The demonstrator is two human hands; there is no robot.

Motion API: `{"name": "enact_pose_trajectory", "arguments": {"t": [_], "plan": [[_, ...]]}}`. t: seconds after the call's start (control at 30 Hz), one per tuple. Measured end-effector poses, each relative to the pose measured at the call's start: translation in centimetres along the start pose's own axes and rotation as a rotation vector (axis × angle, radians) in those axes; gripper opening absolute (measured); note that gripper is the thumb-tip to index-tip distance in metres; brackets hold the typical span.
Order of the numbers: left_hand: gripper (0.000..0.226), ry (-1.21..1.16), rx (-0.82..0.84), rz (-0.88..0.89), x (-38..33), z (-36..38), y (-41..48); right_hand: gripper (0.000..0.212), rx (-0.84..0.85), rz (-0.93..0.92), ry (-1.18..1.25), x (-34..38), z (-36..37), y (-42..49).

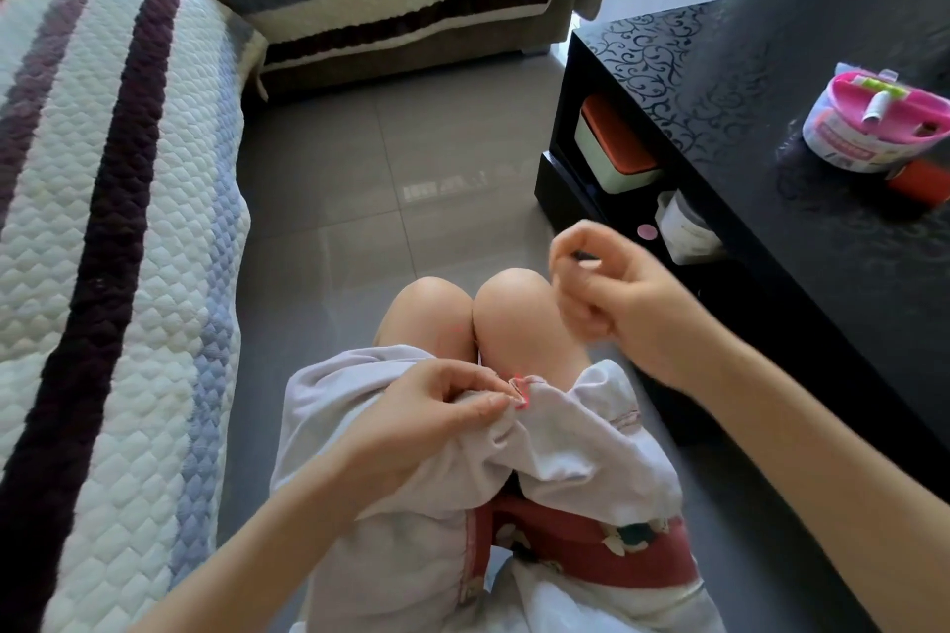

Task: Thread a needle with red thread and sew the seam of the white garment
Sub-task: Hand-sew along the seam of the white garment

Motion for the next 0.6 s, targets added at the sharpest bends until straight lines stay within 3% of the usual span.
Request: {"name": "enact_pose_trajectory", "arguments": {"t": [0.13, 0.3, 0.37, 0.43, 0.6], "plan": [[0.012, -0.076, 0.109, -0.033, -0.6, 0.2, -0.3, 0.028, -0.307, -0.017, -0.208, -0.5, -7.9, 5.1], [0.012, -0.098, 0.142, -0.053, -1.1, -0.2, -0.7, 0.011, -0.965, -0.027, -0.514, -1.6, -20.1, 6.9], [0.012, -0.109, 0.128, -0.063, -1.1, -0.3, -0.8, 0.009, -1.065, 0.031, -0.676, -1.4, -20.7, 6.2], [0.011, -0.144, 0.104, -0.078, -1.0, -0.6, -0.8, 0.013, -0.883, 0.032, -0.759, -0.9, -17.7, 6.7], [0.013, -0.138, 0.082, -0.106, -1.2, -0.8, -0.5, 0.02, 0.04, 0.099, -0.438, -0.7, -2.8, 3.2]]}}
Point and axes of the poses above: each hand's wrist, its own y-axis towards the middle knuckle, its own z-axis out of the palm, x = y × z, the point moved 5 cm from there along y, towards the middle knuckle, and after that the axes turned 4 degrees about y, right-handed, at the moved point
